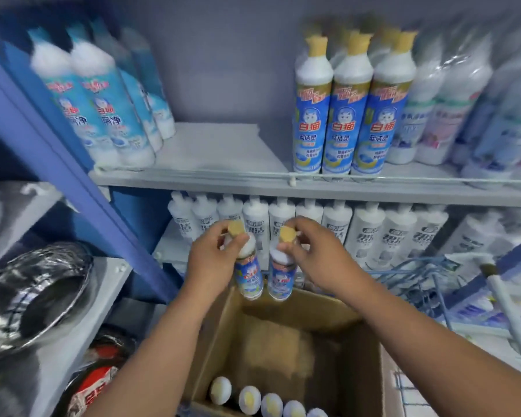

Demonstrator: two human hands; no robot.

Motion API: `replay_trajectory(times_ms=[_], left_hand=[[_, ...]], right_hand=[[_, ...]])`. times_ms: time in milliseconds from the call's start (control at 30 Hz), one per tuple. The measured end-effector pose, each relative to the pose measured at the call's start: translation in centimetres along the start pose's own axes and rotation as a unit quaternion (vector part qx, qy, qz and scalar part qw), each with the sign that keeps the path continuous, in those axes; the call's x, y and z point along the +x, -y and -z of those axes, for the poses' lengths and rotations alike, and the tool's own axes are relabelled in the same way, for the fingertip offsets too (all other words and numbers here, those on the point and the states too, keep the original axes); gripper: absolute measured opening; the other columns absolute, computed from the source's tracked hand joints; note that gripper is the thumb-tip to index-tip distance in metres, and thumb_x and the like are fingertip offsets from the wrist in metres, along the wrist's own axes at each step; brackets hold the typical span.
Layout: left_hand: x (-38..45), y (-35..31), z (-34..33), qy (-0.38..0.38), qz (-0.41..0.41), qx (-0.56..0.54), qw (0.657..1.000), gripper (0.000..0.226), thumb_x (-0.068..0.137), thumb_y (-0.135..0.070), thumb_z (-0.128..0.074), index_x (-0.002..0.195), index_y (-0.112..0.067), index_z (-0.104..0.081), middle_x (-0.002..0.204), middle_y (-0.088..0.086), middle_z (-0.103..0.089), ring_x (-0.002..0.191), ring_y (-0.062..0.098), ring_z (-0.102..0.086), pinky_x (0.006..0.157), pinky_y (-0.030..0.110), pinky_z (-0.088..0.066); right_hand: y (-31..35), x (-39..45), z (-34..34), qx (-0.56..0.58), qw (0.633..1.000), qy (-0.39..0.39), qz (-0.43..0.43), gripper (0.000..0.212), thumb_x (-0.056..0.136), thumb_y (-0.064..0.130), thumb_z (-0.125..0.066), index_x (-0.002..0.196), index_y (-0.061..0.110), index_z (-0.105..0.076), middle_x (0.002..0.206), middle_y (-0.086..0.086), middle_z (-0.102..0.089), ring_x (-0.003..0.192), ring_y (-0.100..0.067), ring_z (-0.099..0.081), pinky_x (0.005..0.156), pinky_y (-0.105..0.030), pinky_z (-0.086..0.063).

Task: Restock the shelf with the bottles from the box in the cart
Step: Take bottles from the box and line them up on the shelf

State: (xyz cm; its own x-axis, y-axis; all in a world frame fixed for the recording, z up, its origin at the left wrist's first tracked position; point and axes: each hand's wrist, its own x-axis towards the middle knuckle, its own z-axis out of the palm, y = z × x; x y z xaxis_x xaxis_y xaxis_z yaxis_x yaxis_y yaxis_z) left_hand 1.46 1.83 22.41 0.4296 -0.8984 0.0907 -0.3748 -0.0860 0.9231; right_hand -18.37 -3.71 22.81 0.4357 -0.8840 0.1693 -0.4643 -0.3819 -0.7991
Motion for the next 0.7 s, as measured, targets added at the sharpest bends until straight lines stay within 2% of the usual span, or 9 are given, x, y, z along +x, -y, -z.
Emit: replay_trajectory(times_ms=[67,167,300,400,500,567,700], left_hand=[[1.7,-3.2,1.4,-0.027,-0.036,-0.017,0.999,0.014,0.089,-0.022,-0.072,0.093,-0.034,-0.065,0.092,-0.011,-0.070,0.081,-0.006,-0.064,0.064,0.005,-0.043],[4.6,-7.8,3.4,-0.065,-0.099,-0.029,0.993,0.014,0.090,-0.029,-0.070,0.103,-0.025,-0.069,0.098,-0.010,-0.071,0.087,0.000,-0.065,0.071,0.009,-0.046],[8.4,-14.0,6.1,-0.087,-0.158,-0.055,0.982,0.019,0.091,-0.037,-0.066,0.105,-0.025,-0.070,0.102,-0.012,-0.071,0.090,-0.002,-0.064,0.076,0.013,-0.048],[11.5,-16.9,7.2,-0.081,-0.184,-0.052,0.978,0.018,0.090,-0.041,-0.064,0.099,-0.027,-0.070,0.100,-0.011,-0.071,0.095,0.006,-0.065,0.084,0.026,-0.051],[14.0,-18.3,7.4,-0.072,-0.201,-0.074,0.974,0.012,0.090,-0.038,-0.066,0.098,-0.028,-0.068,0.097,-0.010,-0.071,0.094,0.008,-0.066,0.086,0.032,-0.054],[15.5,-18.8,7.4,-0.061,-0.202,-0.085,0.974,0.014,0.092,-0.034,-0.066,0.103,-0.026,-0.069,0.102,-0.010,-0.071,0.097,0.008,-0.066,0.088,0.029,-0.054],[18.5,-18.9,7.3,-0.041,-0.191,-0.095,0.976,0.015,0.093,-0.031,-0.066,0.105,-0.025,-0.068,0.104,-0.013,-0.070,0.099,0.004,-0.065,0.082,0.017,-0.051]], right_hand=[[3.2,2.0,1.7,0.006,1.000,-0.020,0.016,0.018,0.087,0.035,-0.067,0.097,0.038,-0.053,0.095,0.008,-0.064,0.085,-0.015,-0.064,0.076,-0.040,-0.054],[7.9,5.1,3.8,0.032,0.997,-0.065,0.035,0.015,0.088,0.032,-0.068,0.095,0.032,-0.055,0.090,0.003,-0.067,0.080,-0.016,-0.067,0.070,-0.035,-0.055],[13.4,9.2,5.9,0.069,0.989,-0.121,0.048,0.011,0.090,0.026,-0.067,0.099,0.026,-0.060,0.096,0.004,-0.068,0.084,-0.014,-0.067,0.076,-0.036,-0.055],[16.5,12.2,6.8,0.073,0.983,-0.156,0.068,0.011,0.092,0.023,-0.065,0.101,0.022,-0.061,0.096,0.003,-0.068,0.082,-0.011,-0.063,0.075,-0.032,-0.053],[18.1,15.0,7.2,0.050,0.979,-0.180,0.077,0.010,0.092,0.024,-0.064,0.101,0.021,-0.061,0.095,0.005,-0.067,0.084,-0.009,-0.062,0.080,-0.031,-0.052],[18.6,16.8,7.4,0.028,0.980,-0.186,0.072,0.014,0.092,0.027,-0.063,0.104,0.021,-0.060,0.098,0.004,-0.067,0.089,-0.012,-0.062,0.084,-0.034,-0.053],[18.8,19.5,7.3,0.005,0.978,-0.198,0.060,0.020,0.093,0.029,-0.061,0.111,0.020,-0.060,0.103,0.003,-0.066,0.092,-0.013,-0.061,0.087,-0.035,-0.052]])
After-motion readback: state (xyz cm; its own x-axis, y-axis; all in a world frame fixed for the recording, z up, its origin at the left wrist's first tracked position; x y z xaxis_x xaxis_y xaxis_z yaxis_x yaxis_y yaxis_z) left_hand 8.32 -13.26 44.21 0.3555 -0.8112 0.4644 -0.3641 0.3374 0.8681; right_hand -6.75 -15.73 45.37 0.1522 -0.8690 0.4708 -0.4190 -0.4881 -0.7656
